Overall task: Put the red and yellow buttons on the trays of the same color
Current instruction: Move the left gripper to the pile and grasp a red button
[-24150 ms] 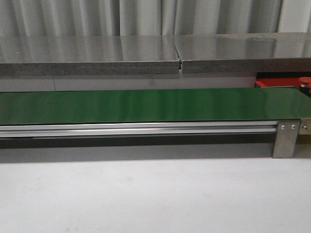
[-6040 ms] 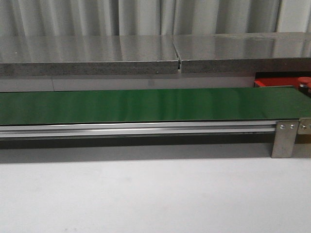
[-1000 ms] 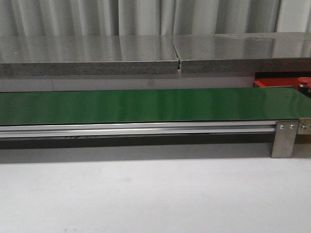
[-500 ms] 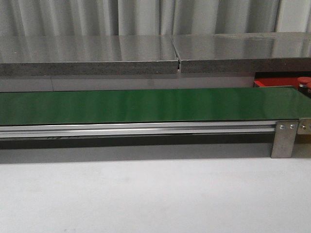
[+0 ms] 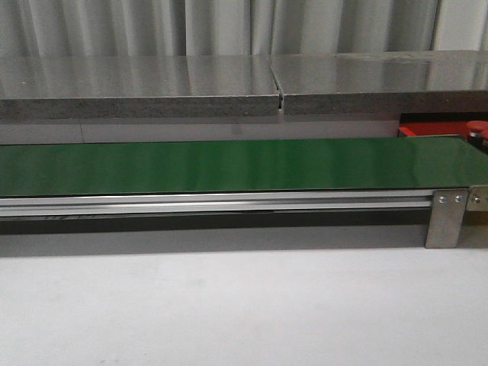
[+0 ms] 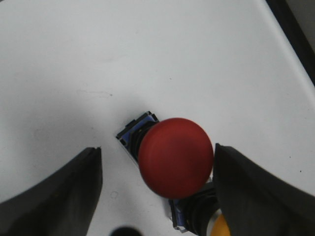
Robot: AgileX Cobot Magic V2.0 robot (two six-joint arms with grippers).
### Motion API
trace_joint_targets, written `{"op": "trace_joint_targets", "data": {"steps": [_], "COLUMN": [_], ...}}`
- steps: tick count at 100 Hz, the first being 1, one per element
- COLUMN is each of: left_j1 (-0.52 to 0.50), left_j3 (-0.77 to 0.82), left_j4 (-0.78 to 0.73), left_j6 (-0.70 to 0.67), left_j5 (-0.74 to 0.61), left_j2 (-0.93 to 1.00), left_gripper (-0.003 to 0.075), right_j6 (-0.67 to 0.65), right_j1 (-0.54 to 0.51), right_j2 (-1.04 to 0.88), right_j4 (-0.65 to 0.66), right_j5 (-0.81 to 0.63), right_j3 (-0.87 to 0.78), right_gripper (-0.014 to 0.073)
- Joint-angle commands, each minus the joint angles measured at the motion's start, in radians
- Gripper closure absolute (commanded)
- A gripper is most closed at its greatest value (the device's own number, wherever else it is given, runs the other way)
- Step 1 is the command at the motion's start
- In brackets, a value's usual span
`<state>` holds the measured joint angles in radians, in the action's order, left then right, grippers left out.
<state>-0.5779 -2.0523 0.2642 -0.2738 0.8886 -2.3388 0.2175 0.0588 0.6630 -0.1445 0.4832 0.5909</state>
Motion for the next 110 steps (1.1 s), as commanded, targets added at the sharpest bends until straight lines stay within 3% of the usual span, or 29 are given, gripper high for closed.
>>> {"op": "trace_joint_targets", "data": {"steps": [1,13,37,58,110], "left_j1": [-0.002,-0.002,-0.002,-0.002,-0.008], "left_j3": [-0.037,-0.037,-0.037,-0.037,-0.02], "left_j4": [0.033,0.036,0.04,0.04,0.002], "left_j6": [-0.01,-0.01,-0.01,-0.01,0.025], "left_j5": [-0.047,-0.055,-0.065,-0.063,0.062], "left_j2": [0.057,0.049,0.049,0.052,0.198], "left_gripper": [0.0239,0.0272,0.0444,0.0543,0.0572], "right_j6": [0.01,0.01,0.01,0.01,0.01], "right_j1": [-0.001,-0.001,-0.001,-0.001,-0.001], "right_j2": [-0.005,-0.005,-0.005,-0.005,-0.005], "right_j4": [0.003,0.003,0.003,0.003,0.003], "right_j5": [-0.063,-0.063,-0.063,-0.063,-0.063], "right_j3": [0.028,0.028,0.028,0.028,0.028], "right_gripper": [0.066,0.066,0.066,0.066,0.066]}}
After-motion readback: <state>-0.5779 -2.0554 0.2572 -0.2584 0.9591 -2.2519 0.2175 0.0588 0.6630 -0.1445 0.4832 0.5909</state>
